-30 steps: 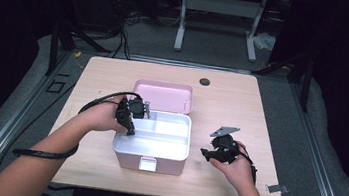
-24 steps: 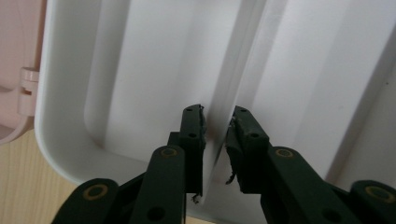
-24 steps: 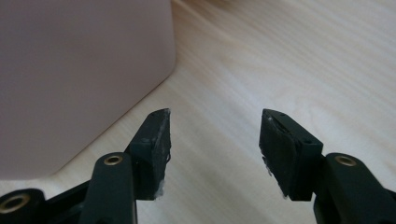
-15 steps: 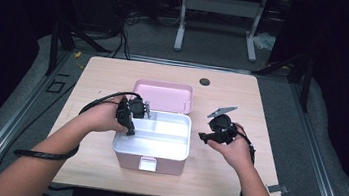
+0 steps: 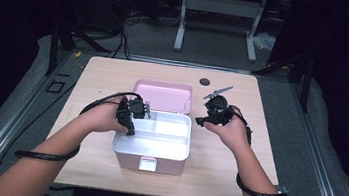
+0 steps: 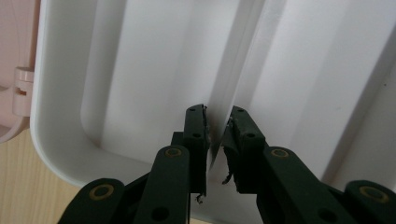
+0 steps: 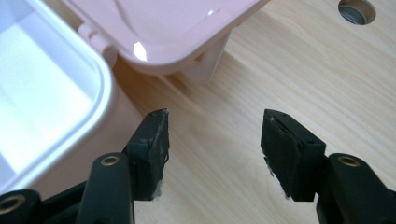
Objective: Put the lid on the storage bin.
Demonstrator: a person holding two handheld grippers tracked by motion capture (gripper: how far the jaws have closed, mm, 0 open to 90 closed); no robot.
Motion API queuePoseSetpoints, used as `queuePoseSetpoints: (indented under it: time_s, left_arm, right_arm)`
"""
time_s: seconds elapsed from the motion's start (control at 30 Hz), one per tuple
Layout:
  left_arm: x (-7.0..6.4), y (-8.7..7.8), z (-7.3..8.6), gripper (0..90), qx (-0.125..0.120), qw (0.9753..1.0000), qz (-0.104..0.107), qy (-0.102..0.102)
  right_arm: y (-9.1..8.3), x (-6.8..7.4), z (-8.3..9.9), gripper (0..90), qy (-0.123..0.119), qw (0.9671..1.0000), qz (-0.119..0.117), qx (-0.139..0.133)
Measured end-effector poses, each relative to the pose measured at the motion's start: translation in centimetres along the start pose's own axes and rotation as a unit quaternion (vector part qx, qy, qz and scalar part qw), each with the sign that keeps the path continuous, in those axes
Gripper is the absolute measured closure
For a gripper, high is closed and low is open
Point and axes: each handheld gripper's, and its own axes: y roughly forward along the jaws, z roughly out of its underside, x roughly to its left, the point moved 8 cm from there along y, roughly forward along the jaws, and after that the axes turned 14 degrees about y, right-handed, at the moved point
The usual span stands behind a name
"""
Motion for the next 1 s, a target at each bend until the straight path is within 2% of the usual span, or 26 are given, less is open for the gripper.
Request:
queuePoseSetpoints:
  time_s: [0.17,0.33,0.53,0.57,0.67,0.77,0.8,0.83,0.87,0.9,0.97,1.0]
  left_arm:
    - [0.0,0.0,0.0,78.5,0.001,1.0,0.001,0.0]
    - [0.0,0.0,0.0,78.5,-0.001,1.0,0.0,-0.001]
    - [0.0,0.0,0.0,78.5,0.0,1.0,0.002,0.001]
    - [0.0,0.1,0.0,78.5,-0.002,1.0,0.002,0.0]
    - [0.0,0.1,-0.1,78.5,-0.001,1.0,0.001,0.001]
    - [0.0,0.1,-0.1,78.5,-0.001,1.0,0.001,0.0]
    - [0.0,0.0,0.0,78.6,0.0,1.0,0.002,0.0]
    - [0.0,0.0,0.0,78.6,0.0,1.0,0.002,0.0]
    - [0.0,0.0,0.0,78.5,0.001,1.0,0.0,0.0]
    - [0.0,0.0,0.0,78.6,0.001,1.0,0.0,0.0]
    - [0.0,0.0,0.0,78.6,0.001,1.0,0.0,0.0]
    - [0.0,0.0,0.0,78.6,0.001,1.0,0.0,0.001]
  right_arm:
    - [0.6,-0.1,-1.7,40.3,-0.002,0.9999,0.012,0.008]
    - [1.4,-0.2,-3.1,39.2,0.02,0.9996,0.013,0.012]
    - [2.0,-0.1,-4.7,39.8,0.029,0.9994,0.016,0.009]
    - [2.0,-0.3,-4.9,39.8,0.027,0.999,0.033,0.009]
    - [2.2,-0.1,-5.6,39.8,0.031,0.9993,0.022,0.008]
    - [2.4,0.0,-6.1,41.0,0.029,0.9992,0.027,0.01]
    - [2.8,0.3,-6.5,43.8,0.032,0.9994,0.003,0.013]
    - [3.0,0.1,-6.6,44.4,0.034,0.9991,0.021,0.016]
    - [3.1,-0.2,-6.7,44.9,0.036,0.9979,0.051,0.017]
    - [3.4,-0.4,-6.9,47.0,0.043,0.9974,0.055,0.018]
    - [4.0,-0.2,-7.1,50.3,0.06,0.9976,0.031,0.017]
    - [4.3,-0.3,-7.2,51.8,0.069,0.9968,0.037,0.016]
